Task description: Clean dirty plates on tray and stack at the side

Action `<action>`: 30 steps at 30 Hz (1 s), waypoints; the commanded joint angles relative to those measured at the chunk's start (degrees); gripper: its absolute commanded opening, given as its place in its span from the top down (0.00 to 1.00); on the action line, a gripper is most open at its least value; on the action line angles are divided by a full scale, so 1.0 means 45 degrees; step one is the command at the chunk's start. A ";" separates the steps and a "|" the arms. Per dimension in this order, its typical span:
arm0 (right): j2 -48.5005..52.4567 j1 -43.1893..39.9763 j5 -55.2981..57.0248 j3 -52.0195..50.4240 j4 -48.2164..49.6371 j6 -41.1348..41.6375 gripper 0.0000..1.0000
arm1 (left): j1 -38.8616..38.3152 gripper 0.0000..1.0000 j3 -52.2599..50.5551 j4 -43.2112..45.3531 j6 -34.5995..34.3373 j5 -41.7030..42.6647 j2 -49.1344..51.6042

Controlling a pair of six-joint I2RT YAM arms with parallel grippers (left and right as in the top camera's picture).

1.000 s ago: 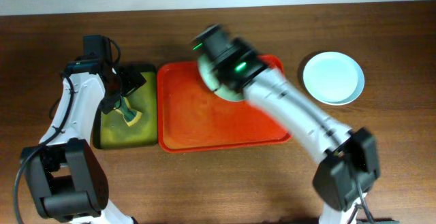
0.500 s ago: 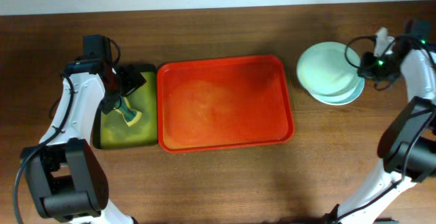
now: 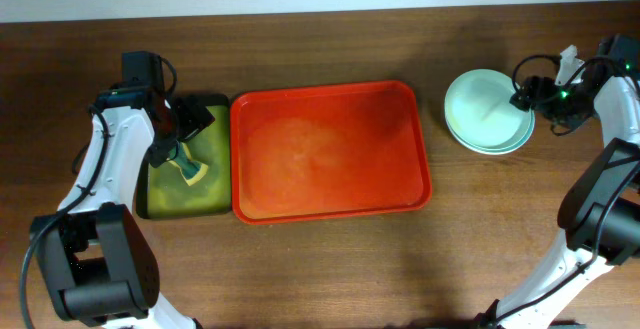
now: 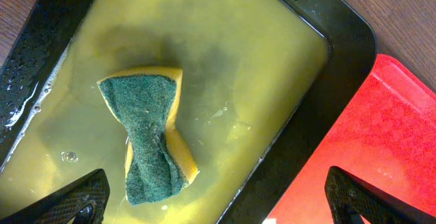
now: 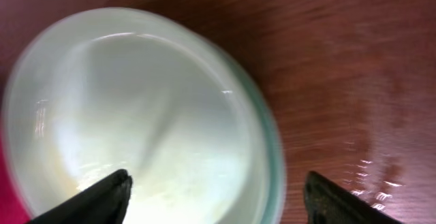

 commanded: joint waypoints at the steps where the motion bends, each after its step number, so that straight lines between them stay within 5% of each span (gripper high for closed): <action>1: 0.0155 0.0680 -0.4056 -0.0087 -0.0131 -0.1297 0.35 | 0.0034 0.01 0.0078 -0.0015 0.0160 0.0126 -0.0155; 7: 0.0155 0.2909 -0.4056 -0.0087 -0.0049 -0.2812 0.42 | 0.0034 0.01 0.0078 -0.0010 0.0160 0.0126 -0.0155; 9: 0.0155 0.3827 -0.2846 -0.0087 -0.0107 -0.2812 0.56 | 0.0034 0.01 0.0078 -0.0010 0.0160 0.0126 -0.0155; 16: 0.0160 0.6207 0.2458 -0.0214 -0.0957 -0.2744 0.47 | 0.0034 0.01 0.0078 -0.0015 0.0160 0.0126 -0.0155; 26: 0.0160 0.6960 0.3667 -0.2346 0.0583 -0.2652 0.46 | 0.0058 0.01 0.0078 -0.0015 0.0160 0.0121 -0.0155; 30: 0.0160 0.6960 0.3677 -0.2365 0.0593 -0.1889 0.76 | 0.0044 0.01 0.0078 -0.0015 0.0160 0.0126 -0.0155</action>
